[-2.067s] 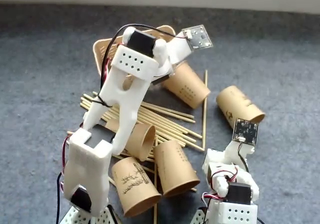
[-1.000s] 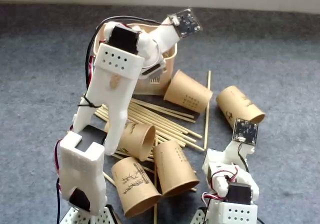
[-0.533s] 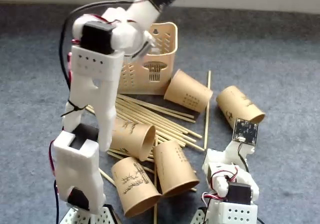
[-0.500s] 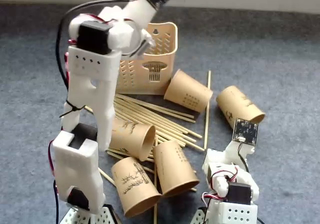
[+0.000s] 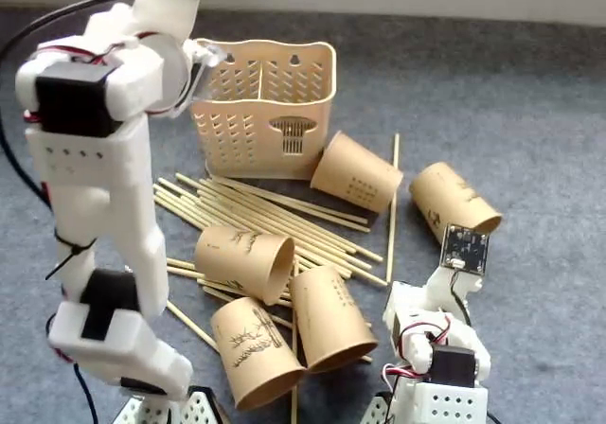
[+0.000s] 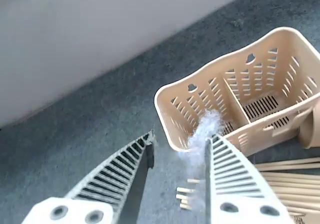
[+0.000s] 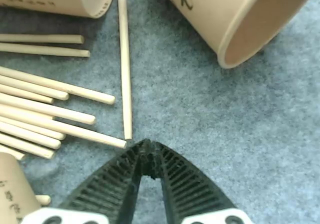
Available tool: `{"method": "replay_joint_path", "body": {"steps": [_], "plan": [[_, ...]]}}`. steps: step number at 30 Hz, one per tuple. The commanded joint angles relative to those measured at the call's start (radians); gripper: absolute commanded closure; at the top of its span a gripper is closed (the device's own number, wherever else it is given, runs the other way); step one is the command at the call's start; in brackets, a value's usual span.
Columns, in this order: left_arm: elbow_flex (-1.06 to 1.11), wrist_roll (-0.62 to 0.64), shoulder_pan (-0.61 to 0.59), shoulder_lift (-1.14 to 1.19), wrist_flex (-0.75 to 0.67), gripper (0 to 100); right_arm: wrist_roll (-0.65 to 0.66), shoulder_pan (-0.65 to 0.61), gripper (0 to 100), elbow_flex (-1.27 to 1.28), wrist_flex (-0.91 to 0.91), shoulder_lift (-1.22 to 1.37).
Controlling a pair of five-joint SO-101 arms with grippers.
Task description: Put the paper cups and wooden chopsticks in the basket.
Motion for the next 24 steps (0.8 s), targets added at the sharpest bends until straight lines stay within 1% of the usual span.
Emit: {"method": "replay_joint_path", "body": {"steps": [1,6,12,15,16,24], "plan": [[0.140,0.009,-0.036,-0.136,-0.002,84,-0.008,0.008,99.3,0.113,0.010,-0.005],[0.292,0.008,-0.058,-0.249,-0.002,92,-0.008,0.008,99.3,0.113,0.010,-0.005],[0.437,0.008,-0.079,-0.334,-0.002,94,-0.008,0.008,99.3,0.113,0.010,-0.005],[0.513,0.008,-0.101,-0.392,-0.002,100,-0.008,0.008,99.3,0.113,0.010,-0.005],[0.541,0.014,-0.101,-0.414,-0.003,99,-0.008,0.008,99.3,0.113,0.010,-0.005],[0.860,0.181,-0.186,-0.634,-0.144,100,-0.008,0.008,99.3,0.113,0.010,-0.005]]}}
